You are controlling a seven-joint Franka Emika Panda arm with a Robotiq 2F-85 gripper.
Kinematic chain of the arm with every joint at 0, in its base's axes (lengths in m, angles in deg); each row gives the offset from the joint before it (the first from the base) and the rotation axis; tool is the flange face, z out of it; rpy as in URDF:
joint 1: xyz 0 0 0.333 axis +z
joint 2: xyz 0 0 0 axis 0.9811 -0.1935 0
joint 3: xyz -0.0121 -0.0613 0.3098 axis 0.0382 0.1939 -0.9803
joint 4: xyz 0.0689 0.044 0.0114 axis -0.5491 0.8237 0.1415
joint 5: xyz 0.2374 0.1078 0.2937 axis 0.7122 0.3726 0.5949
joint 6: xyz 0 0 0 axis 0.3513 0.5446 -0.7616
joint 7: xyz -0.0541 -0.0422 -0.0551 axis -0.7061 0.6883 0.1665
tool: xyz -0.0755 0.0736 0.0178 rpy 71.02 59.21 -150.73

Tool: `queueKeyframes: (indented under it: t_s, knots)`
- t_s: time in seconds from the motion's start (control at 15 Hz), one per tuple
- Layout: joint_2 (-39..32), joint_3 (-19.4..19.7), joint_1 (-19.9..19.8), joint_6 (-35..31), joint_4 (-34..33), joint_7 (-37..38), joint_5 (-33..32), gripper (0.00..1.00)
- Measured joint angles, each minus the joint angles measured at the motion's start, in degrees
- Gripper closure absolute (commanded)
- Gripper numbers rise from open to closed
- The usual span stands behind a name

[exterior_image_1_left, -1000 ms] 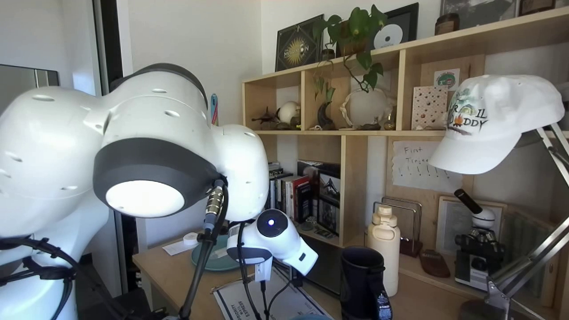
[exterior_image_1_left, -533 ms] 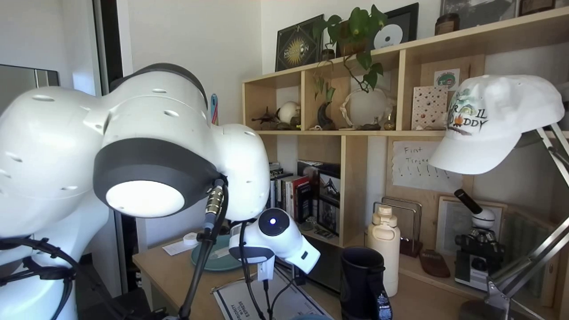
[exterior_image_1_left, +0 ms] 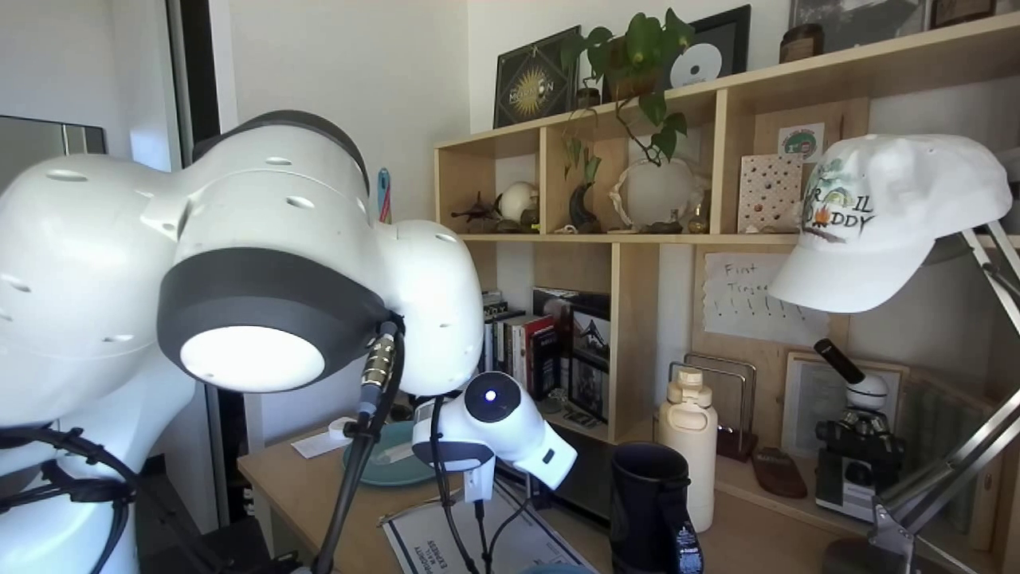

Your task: Lift up the laptop screen

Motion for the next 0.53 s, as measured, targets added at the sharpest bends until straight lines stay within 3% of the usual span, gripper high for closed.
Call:
queueKeyframes:
  t_s: [0.53]
  knots:
    - [0.0, -1.0, -1.5, 0.0, 0.6, -0.1, -2.9, 0.00]
